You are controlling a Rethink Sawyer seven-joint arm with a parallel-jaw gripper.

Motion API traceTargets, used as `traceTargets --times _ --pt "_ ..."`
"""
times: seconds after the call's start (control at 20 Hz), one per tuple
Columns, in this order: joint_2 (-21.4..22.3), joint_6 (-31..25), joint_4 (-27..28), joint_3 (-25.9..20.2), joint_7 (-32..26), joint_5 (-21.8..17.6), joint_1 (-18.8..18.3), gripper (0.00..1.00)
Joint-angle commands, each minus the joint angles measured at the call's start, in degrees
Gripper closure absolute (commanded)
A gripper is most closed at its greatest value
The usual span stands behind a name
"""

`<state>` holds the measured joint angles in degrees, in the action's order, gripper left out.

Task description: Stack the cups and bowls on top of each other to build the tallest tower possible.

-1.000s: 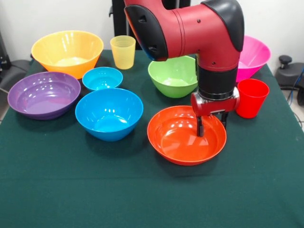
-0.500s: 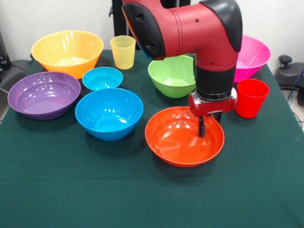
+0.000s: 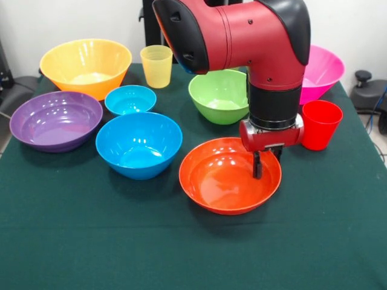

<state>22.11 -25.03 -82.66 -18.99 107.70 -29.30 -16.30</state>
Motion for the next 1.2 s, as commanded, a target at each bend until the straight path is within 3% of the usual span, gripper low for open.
traceTargets --times 0.05,0.35,0.65,1.2 --pt "-2.9 -2.9 2.7 1.7 0.5 -1.5 0.9 1.0" --pt "-0.6 -5.3 4.0 -0.8 -4.3 -1.5 -0.4 1.0" --pt "7.2 -24.4 8.5 -5.8 -11.9 5.4 -2.7 1.0" --pt "15.3 -34.0 8.3 -12.7 -16.6 9.0 -7.6 1.0"
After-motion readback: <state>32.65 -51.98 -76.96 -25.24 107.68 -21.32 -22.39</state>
